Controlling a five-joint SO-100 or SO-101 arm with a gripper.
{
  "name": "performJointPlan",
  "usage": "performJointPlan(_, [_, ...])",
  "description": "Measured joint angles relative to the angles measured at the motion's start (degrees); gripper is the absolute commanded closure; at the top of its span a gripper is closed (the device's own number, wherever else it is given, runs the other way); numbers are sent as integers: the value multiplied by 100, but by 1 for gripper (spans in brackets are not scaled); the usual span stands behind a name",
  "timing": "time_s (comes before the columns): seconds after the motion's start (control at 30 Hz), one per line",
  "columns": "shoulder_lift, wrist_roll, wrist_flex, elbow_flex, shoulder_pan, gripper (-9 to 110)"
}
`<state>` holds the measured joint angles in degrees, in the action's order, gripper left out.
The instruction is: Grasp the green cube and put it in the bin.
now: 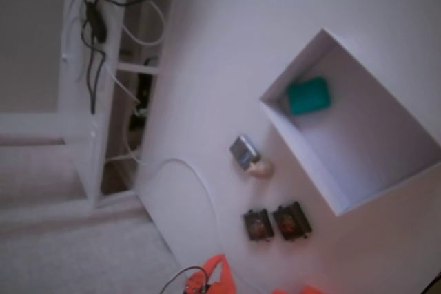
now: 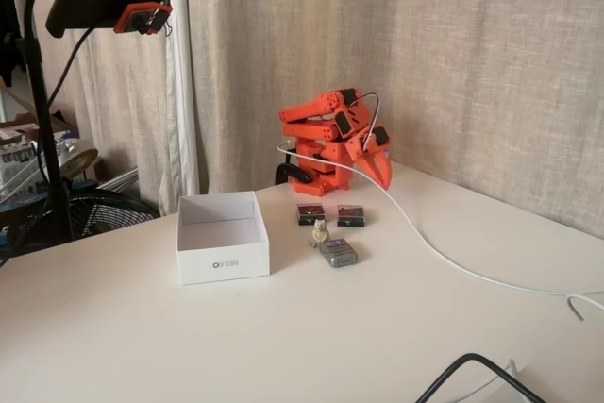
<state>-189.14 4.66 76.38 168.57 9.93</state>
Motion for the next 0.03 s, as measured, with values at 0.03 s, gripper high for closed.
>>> performJointPlan(0.03, [0, 0, 0, 0, 0, 110])
